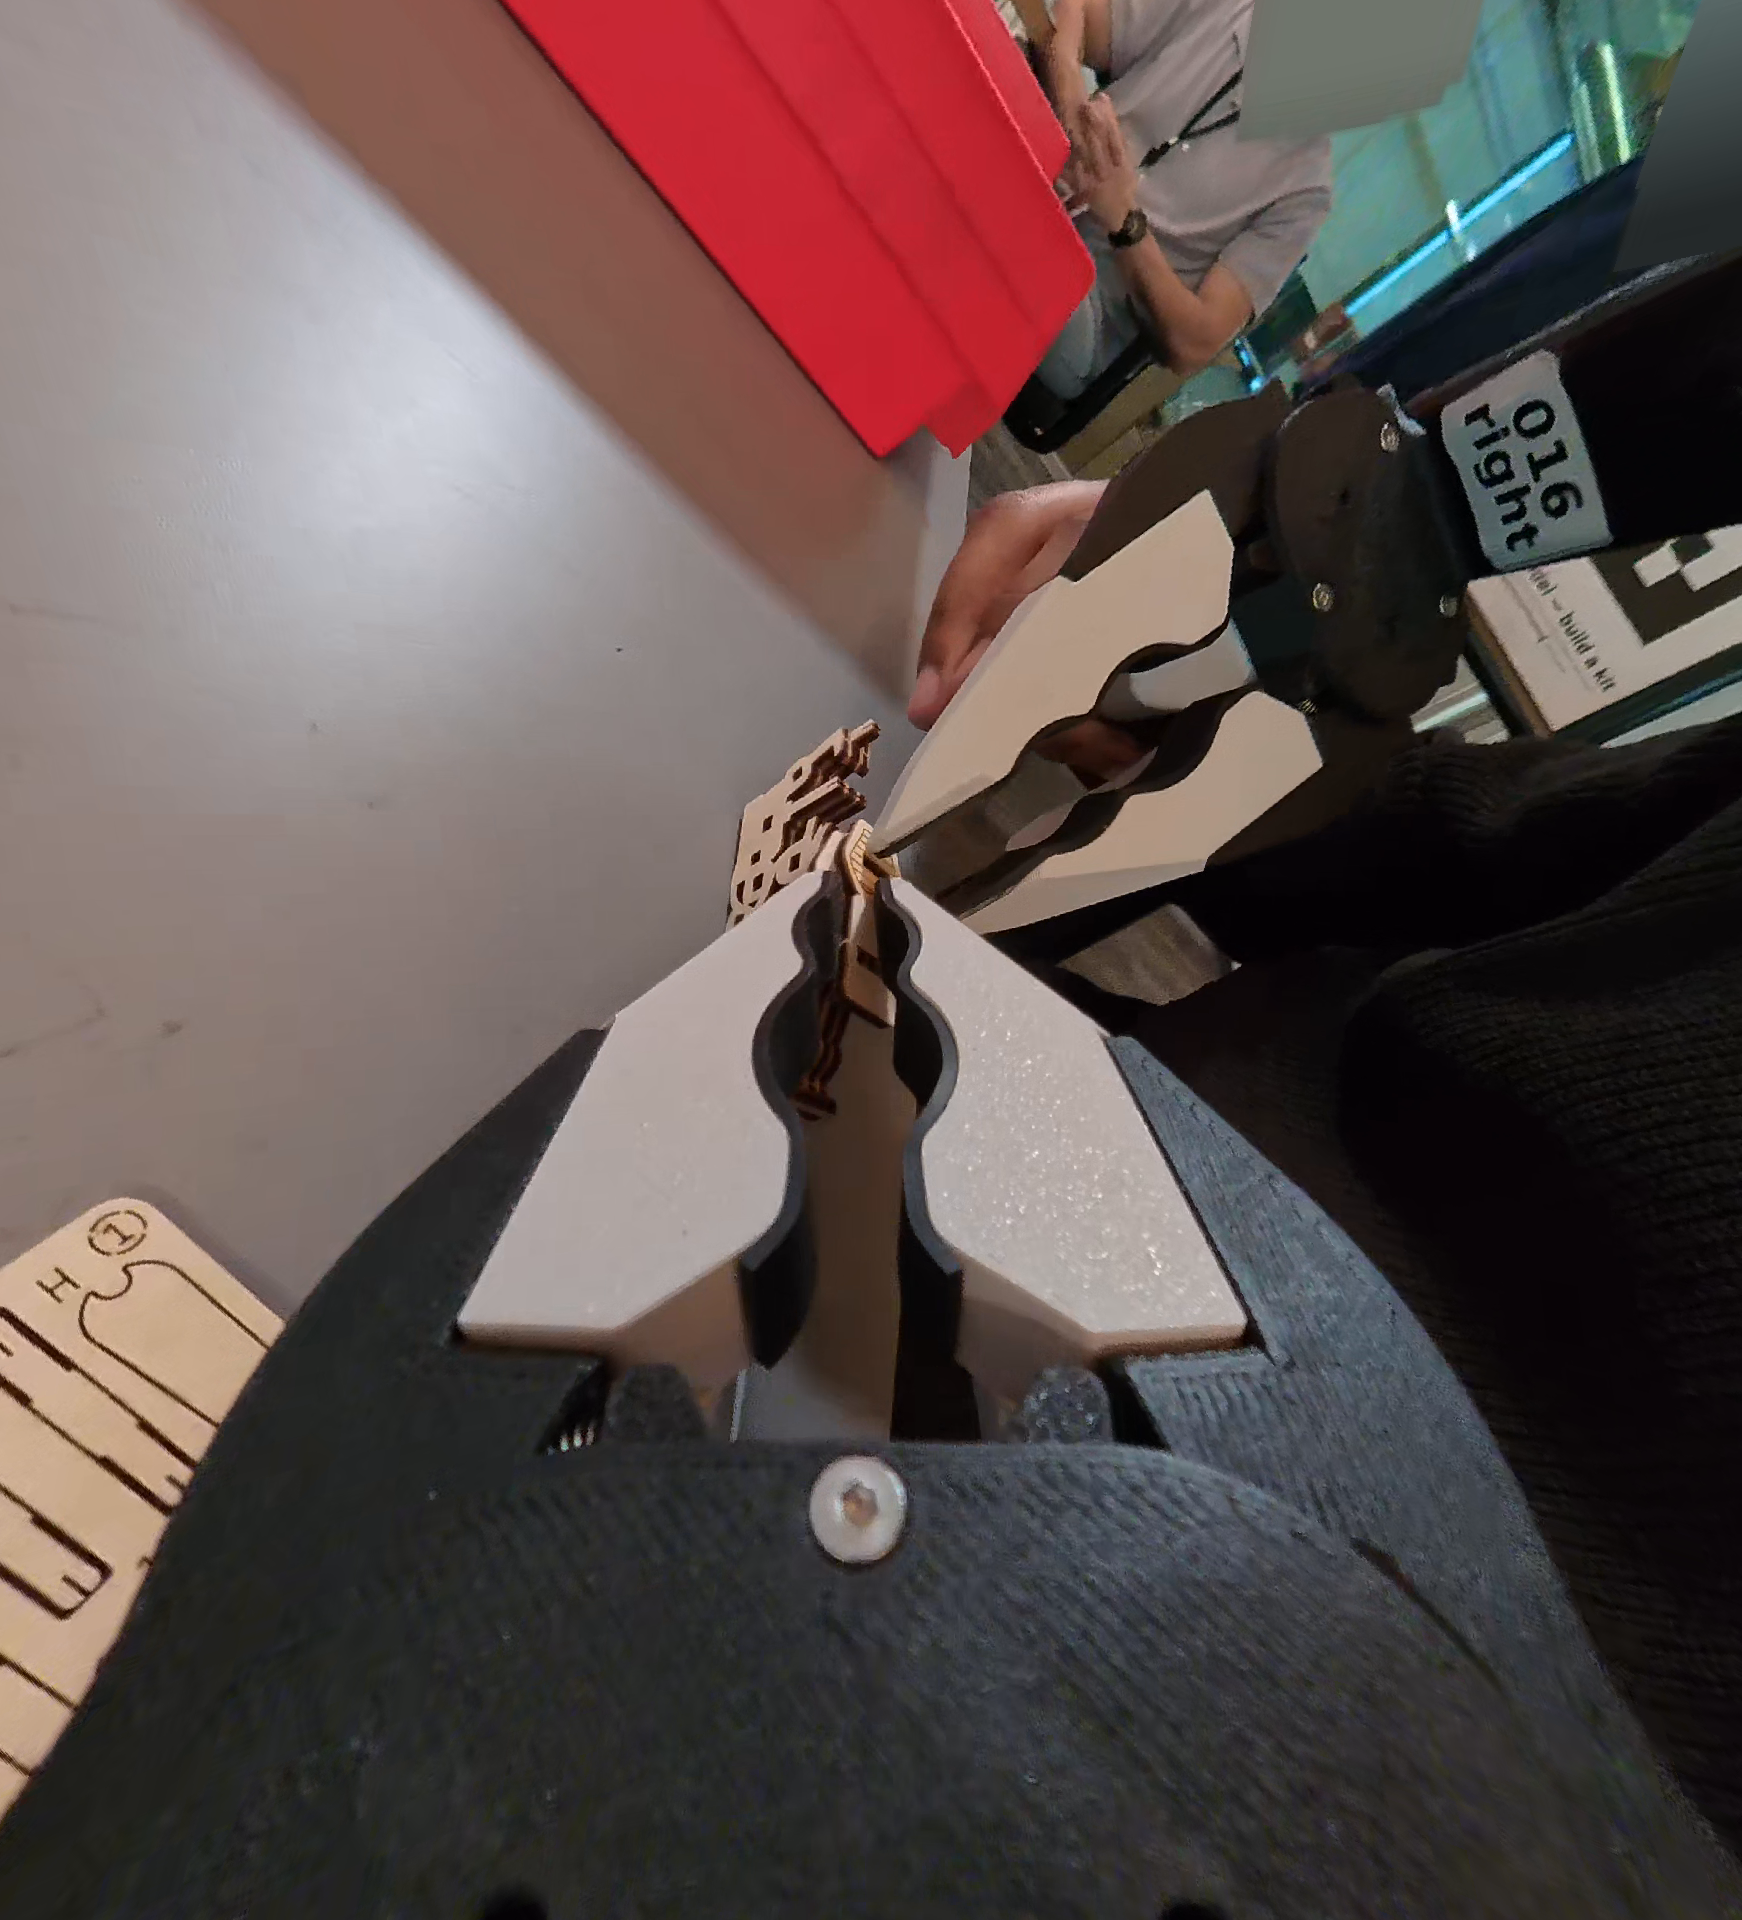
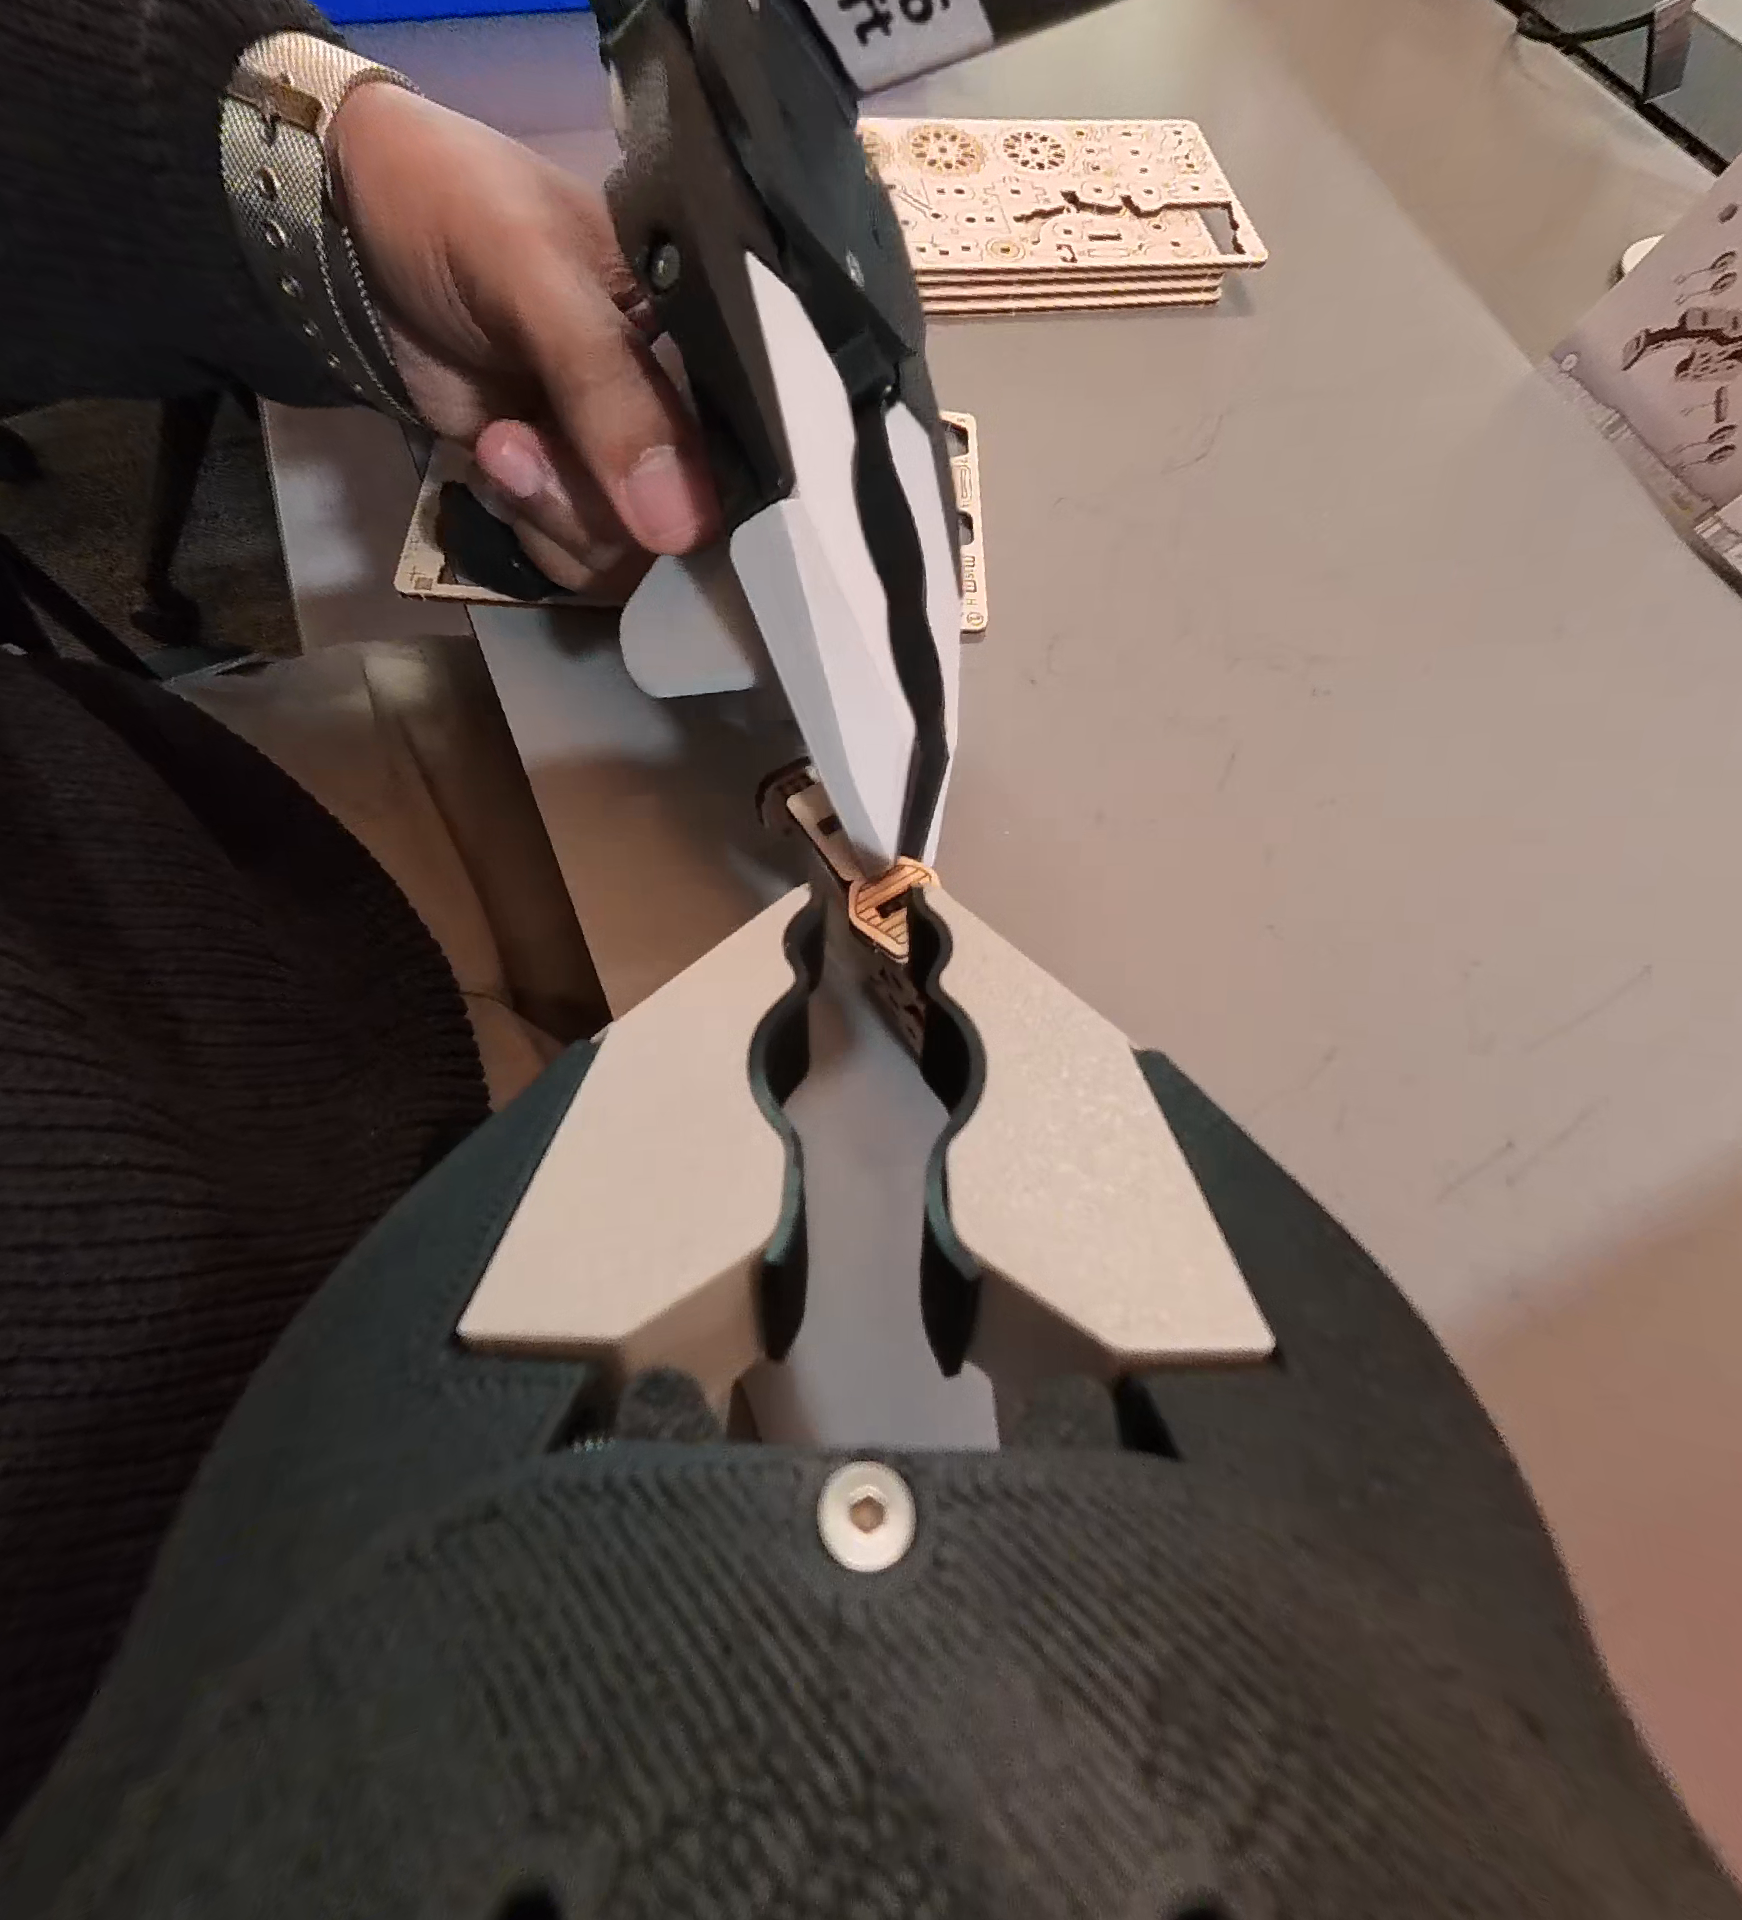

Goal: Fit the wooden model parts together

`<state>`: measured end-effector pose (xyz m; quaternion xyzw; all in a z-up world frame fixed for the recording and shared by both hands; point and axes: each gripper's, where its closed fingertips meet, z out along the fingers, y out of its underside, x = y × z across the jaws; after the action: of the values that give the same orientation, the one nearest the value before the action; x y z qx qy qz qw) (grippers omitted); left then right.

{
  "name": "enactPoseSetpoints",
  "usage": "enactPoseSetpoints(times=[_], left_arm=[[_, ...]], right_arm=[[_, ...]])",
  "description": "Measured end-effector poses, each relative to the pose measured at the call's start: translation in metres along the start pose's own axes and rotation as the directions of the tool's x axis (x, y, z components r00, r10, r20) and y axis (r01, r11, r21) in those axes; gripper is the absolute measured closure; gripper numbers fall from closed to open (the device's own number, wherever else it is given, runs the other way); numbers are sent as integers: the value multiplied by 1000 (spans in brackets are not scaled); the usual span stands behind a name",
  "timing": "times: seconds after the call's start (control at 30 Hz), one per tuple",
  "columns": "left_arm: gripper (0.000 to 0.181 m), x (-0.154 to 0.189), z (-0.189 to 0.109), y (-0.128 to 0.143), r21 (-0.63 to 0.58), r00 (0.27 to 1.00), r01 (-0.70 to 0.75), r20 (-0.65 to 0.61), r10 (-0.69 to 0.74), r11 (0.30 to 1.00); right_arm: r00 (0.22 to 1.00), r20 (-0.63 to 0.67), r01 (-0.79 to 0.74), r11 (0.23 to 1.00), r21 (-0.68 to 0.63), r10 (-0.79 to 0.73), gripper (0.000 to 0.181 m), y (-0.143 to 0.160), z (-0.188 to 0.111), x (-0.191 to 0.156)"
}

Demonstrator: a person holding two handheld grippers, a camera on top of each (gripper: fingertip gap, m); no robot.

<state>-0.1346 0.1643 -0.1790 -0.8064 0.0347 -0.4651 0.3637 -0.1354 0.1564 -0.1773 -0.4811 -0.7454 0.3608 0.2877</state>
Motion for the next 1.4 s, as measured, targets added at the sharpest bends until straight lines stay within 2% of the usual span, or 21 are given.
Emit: enactPoseSetpoints(times=[0.3,0.53,0.73,1.03,1.4], left_arm=[[181,-4,-2,-9,50,989,147,-41,-145,988],[181,-7,-1,-6,34,987,158,-27,-157,987],[181,-14,6,5,-30,993,97,66,-95,995],[175,-4,0,-3,16,984,176,-39,-176,984],[171,-1,1,2,-9,976,205,-68,-205,979]], right_arm=[[1000,-2,-4,1000,-8,4,167,0,0,0],[1000,-6,-6,1000,-11,6,167,0,0,0],[1000,0,-9,1000,-10,9,168,0,0,-1],[1000,0,-8,1000,-8,8,168,0,0,-1],[1000,2,-19,1000,2,19,168,0,1,-1]])
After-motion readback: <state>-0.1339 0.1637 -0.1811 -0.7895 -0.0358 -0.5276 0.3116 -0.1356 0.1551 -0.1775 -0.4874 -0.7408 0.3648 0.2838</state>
